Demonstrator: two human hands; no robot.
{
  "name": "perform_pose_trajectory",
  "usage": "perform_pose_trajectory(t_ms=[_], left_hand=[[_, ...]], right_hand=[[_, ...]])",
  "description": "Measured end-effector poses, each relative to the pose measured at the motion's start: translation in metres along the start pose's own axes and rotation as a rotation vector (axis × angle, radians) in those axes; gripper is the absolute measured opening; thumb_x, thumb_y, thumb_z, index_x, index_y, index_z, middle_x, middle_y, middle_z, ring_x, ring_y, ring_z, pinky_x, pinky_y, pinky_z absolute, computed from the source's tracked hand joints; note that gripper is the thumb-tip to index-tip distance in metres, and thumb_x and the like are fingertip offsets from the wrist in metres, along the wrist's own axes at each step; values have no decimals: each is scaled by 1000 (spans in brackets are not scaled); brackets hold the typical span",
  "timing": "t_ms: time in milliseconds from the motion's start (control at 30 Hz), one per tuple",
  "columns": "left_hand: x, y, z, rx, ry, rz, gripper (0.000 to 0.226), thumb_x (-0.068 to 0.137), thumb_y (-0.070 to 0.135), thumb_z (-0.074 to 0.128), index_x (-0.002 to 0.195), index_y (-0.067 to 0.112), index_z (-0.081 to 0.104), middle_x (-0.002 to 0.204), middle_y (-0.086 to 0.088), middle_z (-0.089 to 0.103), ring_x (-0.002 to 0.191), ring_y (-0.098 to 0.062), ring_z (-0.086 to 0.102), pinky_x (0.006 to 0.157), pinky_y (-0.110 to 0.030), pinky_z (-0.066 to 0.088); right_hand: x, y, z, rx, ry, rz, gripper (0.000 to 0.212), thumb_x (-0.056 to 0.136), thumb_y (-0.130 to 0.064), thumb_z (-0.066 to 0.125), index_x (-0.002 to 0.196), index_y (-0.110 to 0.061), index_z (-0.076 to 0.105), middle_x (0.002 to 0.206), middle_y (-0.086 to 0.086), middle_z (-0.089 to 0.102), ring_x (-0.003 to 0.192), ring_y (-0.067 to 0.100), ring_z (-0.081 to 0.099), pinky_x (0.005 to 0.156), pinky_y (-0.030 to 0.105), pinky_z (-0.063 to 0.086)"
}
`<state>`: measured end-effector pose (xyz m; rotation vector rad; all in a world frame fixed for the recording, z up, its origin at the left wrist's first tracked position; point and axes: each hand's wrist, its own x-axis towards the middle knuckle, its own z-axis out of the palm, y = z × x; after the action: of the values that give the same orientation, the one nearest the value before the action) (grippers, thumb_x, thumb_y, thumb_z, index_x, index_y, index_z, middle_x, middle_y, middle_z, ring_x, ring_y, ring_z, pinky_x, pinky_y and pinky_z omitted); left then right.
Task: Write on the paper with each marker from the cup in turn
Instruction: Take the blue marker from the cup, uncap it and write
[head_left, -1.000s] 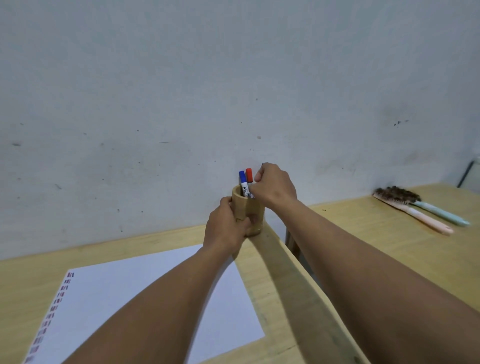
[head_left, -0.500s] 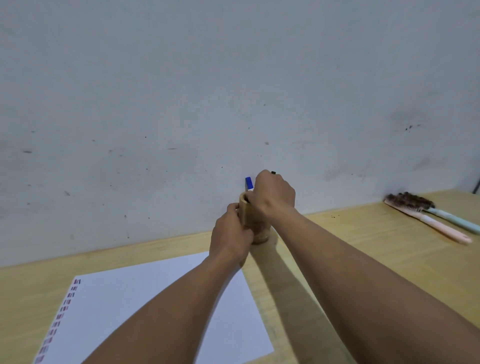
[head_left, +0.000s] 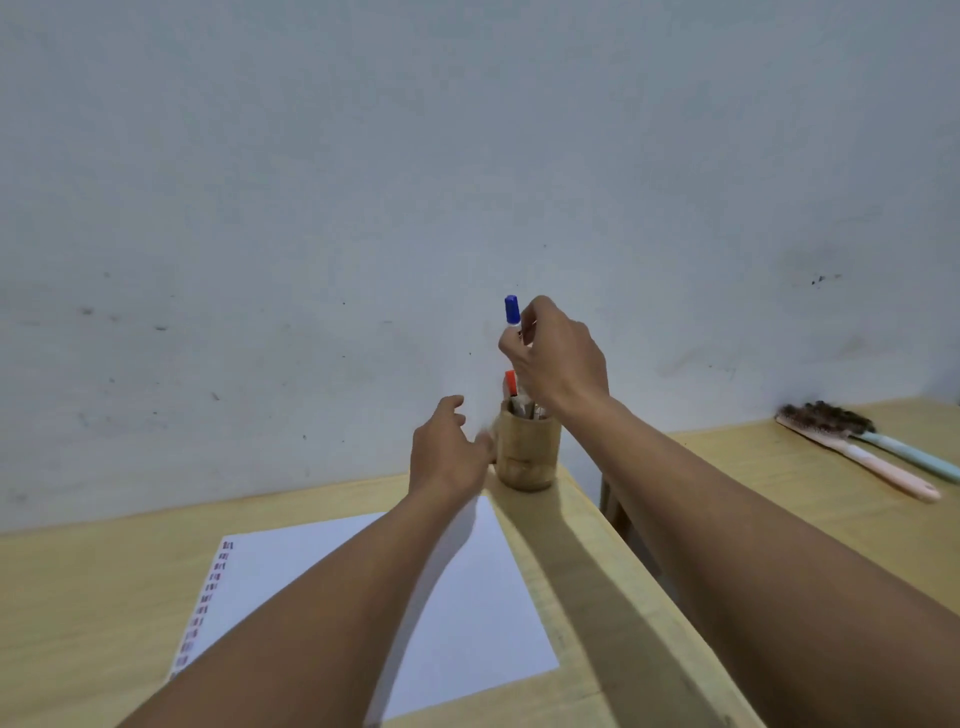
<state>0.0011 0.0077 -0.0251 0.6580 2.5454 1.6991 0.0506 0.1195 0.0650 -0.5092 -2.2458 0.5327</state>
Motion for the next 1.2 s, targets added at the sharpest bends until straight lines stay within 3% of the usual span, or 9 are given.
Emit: perform_pose_trajectory(t_ms=[133,233,367,500,667,767,900,1033,1200], left_hand=[[-16,20,-47,-89,139,33,36,96,21,59,132,19,59,122,-3,66,102,-16,63,90,-29,49],[-26,34,-81,-172,204,60,28,97,28,55,122,24,66,112,1,71,97,-15,66,85,-27,49],[-43,52,-116,-309,107,88,30,91,41,65,116,26,71,98,2,75,84,-13,75,83,-38,61],[-59,62,-138,-361,58,101,10,92,26,68,98,22,75,92,-5,76,80,-18,73,75,-33,61],[-68,60,-160,-386,114,70,9,92,15,67,86,14,74,88,-11,75,79,-19,72,76,-34,61],[-72,60,-172,-488,193,6,9,91,17,69,89,11,75,87,-12,76,80,-17,73,79,-34,62],[-78,58,-188,-634,216,-43,10,93,15,68,94,7,74,84,-9,74,78,-15,72,77,-30,61],[-87,54,-201,-620,171,-23,10,93,15,69,94,6,73,86,-10,75,79,-16,73,78,-33,62],[-93,45,-219,-541,124,1,18,94,18,67,94,1,74,85,-14,73,75,-17,70,78,-35,63]], right_hand=[[-11,-22,-16,57,-43,-53,23,95,-37,49,97,-15,57,87,3,70,78,30,65,70,45,56],[-24,-37,-25,108,-150,-96,24,96,-40,56,100,-18,65,88,-2,72,84,22,67,73,39,55],[-42,-57,-38,107,-299,-188,19,94,-35,68,100,-18,75,92,0,74,86,19,67,70,35,50],[-56,-75,-43,102,-375,-254,17,92,-32,71,97,-16,77,95,2,75,92,20,68,79,39,54],[-76,-94,-43,-74,-209,-298,24,91,-44,69,98,-21,71,90,-3,70,99,21,51,84,40,42],[-93,-111,-43,-100,-72,-250,31,94,-46,64,80,-18,64,74,-1,67,80,25,57,66,36,41],[-116,-137,-35,321,-139,116,55,94,-50,62,56,-10,59,50,-2,48,51,19,44,52,30,32],[-126,-157,-27,990,-310,511,36,92,-43,70,99,-8,75,76,1,58,63,15,47,51,27,41],[-132,-173,-15,1278,-371,563,16,96,-24,69,88,-10,71,71,0,61,56,9,51,50,19,46]])
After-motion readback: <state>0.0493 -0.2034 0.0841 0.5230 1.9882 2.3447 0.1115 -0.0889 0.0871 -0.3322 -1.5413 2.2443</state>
